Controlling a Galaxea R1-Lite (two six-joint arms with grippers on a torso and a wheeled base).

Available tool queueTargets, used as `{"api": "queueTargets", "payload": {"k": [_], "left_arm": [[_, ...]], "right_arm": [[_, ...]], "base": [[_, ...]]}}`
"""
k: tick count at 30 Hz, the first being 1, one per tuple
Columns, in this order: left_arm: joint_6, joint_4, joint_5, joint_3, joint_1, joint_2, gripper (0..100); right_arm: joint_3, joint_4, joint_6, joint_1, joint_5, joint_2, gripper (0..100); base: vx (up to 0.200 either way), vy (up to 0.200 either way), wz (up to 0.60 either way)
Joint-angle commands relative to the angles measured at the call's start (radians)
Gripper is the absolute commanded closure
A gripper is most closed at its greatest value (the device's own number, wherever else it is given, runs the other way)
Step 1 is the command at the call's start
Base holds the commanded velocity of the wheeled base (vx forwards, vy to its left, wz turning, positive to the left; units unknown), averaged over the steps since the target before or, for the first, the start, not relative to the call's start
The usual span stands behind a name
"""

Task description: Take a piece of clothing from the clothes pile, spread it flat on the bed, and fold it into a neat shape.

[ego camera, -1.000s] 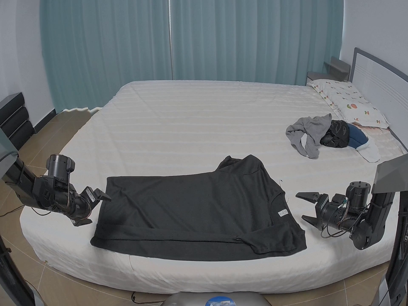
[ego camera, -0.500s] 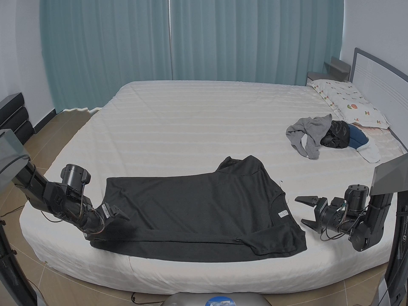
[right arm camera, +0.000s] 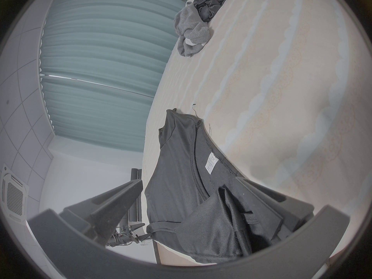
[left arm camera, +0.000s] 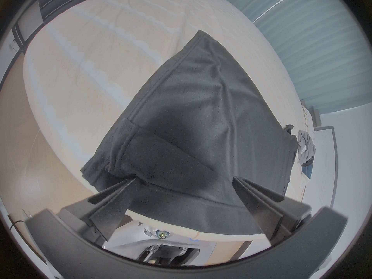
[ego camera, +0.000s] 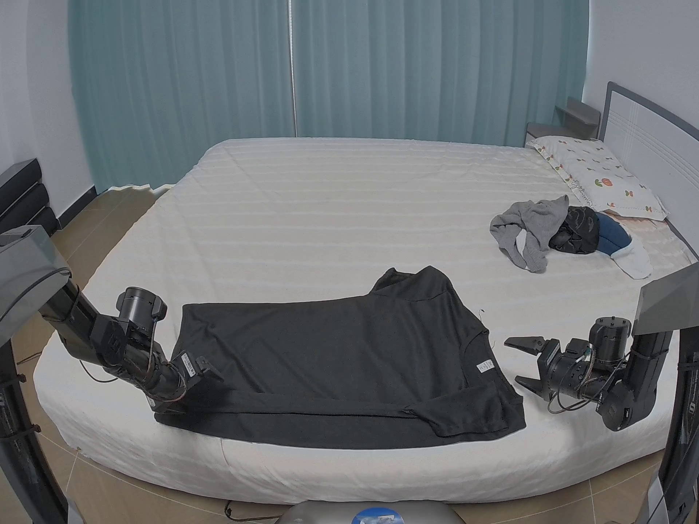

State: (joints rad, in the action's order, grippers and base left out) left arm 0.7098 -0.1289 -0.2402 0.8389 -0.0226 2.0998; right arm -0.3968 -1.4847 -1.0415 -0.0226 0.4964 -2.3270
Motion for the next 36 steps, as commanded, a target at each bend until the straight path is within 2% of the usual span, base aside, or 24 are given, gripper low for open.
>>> {"api": "queueTargets", "payload": {"k": [1,13,18,22,24,25,26,27,28,36], "left_arm": [[0.048,-0.003,0.009,0.078,0.033,0.043,0],[0.255,-0.098,0.007,0.189,0.133,0.046,0],[0.261,-0.118,-0.001,0.187,0.151,0.039,0],[0.208,-0.113,-0.011,0.169,0.167,0.042,0],[0.120,-0.112,-0.017,0.135,0.173,0.048,0],[0.105,-0.113,-0.019,0.127,0.173,0.048,0],[0.028,-0.118,-0.030,0.085,0.173,0.049,0],[0.017,-0.118,-0.031,0.078,0.173,0.049,0],[-0.033,-0.117,-0.036,0.052,0.167,0.049,0],[-0.047,-0.118,-0.027,0.049,0.138,0.059,0]], "right_arm": [[0.000,0.000,0.000,0.000,0.001,-0.002,0],[-0.002,0.000,0.000,0.000,0.001,-0.008,0],[-0.002,0.000,0.000,0.000,0.001,-0.008,0],[-0.002,0.000,0.000,0.000,0.001,-0.008,0],[-0.002,0.000,0.000,0.000,0.001,-0.008,0],[-0.002,0.000,0.001,0.000,0.001,-0.008,0],[-0.002,0.000,0.001,0.000,0.001,-0.008,0],[-0.002,0.000,0.001,0.000,0.001,-0.008,0],[-0.002,0.000,0.001,0.000,0.001,-0.008,0],[-0.002,0.000,0.001,0.000,0.001,-0.008,0]], "base": [[0.000,0.000,0.00],[0.000,0.000,0.00],[0.000,0.000,0.00],[0.000,0.000,0.00],[0.000,0.000,0.00],[0.000,0.000,0.00],[0.000,0.000,0.00],[0.000,0.000,0.00],[0.000,0.000,0.00],[0.000,0.000,0.00]]}}
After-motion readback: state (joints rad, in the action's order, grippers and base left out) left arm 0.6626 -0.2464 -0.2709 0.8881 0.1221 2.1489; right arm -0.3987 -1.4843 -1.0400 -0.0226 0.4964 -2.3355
